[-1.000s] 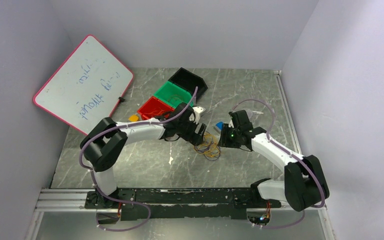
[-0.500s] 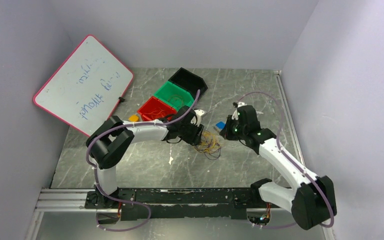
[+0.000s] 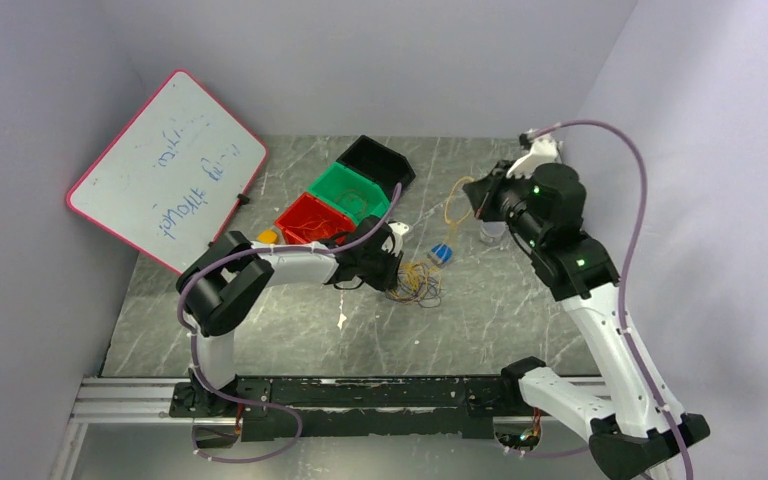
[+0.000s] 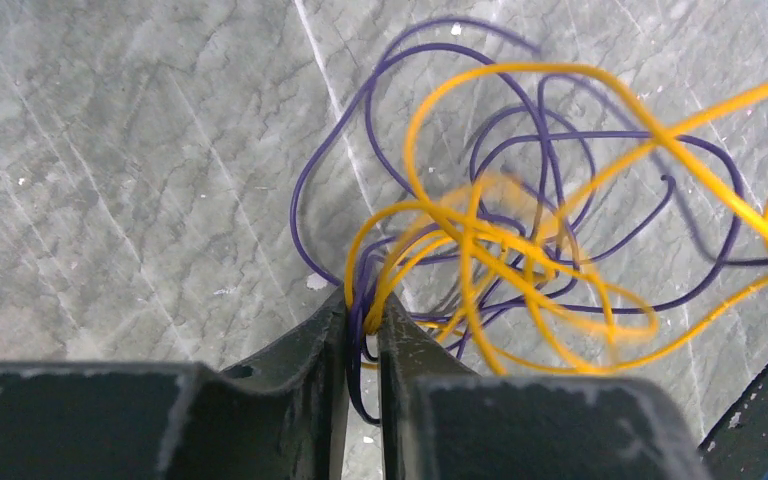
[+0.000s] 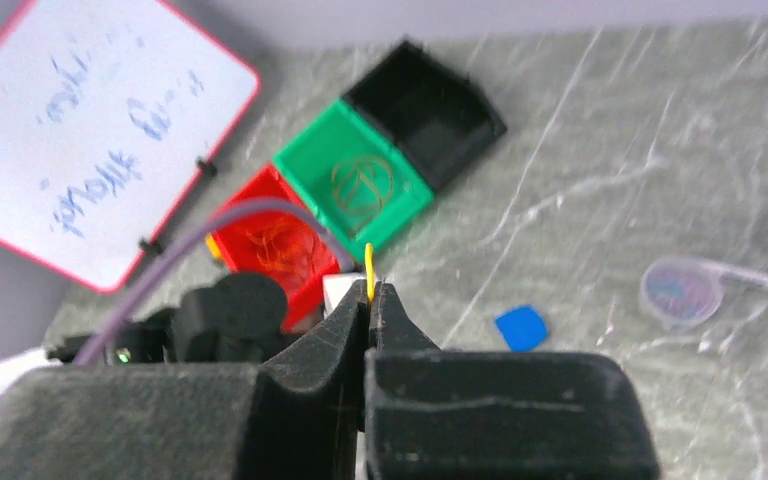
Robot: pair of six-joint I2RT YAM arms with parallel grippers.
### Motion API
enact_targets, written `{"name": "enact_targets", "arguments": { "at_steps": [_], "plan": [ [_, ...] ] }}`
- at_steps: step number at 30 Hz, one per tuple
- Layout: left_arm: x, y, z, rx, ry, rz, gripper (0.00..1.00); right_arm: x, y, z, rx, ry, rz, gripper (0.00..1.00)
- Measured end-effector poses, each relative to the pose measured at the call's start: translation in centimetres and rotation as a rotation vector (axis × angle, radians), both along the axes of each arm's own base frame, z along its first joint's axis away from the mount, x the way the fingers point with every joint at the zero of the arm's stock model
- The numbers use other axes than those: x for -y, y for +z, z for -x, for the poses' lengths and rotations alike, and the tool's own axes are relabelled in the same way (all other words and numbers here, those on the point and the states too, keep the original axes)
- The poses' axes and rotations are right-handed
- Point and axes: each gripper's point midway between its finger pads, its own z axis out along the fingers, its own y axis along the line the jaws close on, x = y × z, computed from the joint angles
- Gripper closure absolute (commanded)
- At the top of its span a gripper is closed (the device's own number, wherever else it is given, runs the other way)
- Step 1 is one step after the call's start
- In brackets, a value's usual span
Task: Untangle the cables
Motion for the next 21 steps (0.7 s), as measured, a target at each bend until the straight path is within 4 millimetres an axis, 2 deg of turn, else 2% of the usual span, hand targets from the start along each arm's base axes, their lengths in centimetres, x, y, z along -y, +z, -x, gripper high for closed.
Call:
{"name": "enact_targets", "arguments": {
  "at_steps": [3,6,9,14,21],
  "plan": [
    [0.0,0.0,0.1,0.002,-0.003,-0.001,0.83,0.9,4.0,0.0,0.092,-0.037,-0.004,1.0],
    [0.1,-0.1,0.1,0.007,-0.003,0.0,0.87,1.6,6.9,0.2,0.162,-0.065,-0.006,1.0],
    [0.1,-0.2,0.1,0.016,-0.002,0.008,0.93,2.3,9.0,0.4,0.215,-0.09,-0.005,1.0],
    [0.2,-0.2,0.1,0.033,-0.003,0.029,0.93,3.7,12.4,1.0,0.302,-0.138,0.012,1.0],
    [0.3,-0.2,0.1,0.047,-0.003,0.038,0.93,6.9,18.6,3.1,0.459,-0.251,0.034,1.0]
  ]
}}
